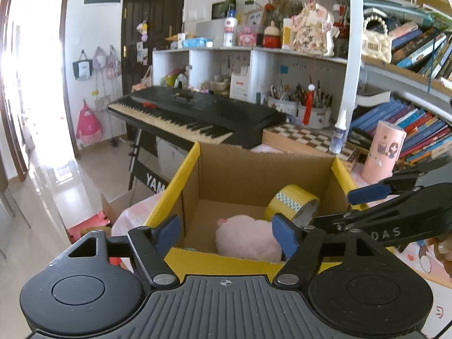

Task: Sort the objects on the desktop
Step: 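Open both grippers and withdraw them from the yellow box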

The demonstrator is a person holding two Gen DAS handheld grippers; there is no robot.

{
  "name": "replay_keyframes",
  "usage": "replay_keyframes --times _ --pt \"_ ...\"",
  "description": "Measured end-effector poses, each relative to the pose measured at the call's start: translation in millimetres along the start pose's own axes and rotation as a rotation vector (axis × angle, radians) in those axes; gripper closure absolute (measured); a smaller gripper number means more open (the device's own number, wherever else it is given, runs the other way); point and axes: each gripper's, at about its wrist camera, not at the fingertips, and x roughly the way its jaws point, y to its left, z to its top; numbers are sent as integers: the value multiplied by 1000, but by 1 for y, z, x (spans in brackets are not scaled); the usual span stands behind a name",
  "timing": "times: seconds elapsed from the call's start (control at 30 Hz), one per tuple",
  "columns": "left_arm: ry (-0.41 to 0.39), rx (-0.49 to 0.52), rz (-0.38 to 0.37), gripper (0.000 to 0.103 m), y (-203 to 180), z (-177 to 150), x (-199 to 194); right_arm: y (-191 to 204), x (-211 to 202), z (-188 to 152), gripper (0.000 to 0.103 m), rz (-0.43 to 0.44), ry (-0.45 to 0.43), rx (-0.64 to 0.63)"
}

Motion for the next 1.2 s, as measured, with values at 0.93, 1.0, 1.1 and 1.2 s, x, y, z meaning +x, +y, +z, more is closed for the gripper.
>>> replay_keyframes --times 0.93,1.0,1.1,1.2 --pt "-2 -31 -126 17 25 -17 -44 44 -102 -65 39 -294 -199 346" --pt "1 -29 -138 17 26 -20 -48 49 -108 -73 39 -323 -206 367" --pt "2 -22 -151 17 27 -23 -54 55 -116 -84 39 -361 -215 405" --pt "3 -20 -158 17 28 -25 -60 61 -121 -93 39 -392 -220 432"
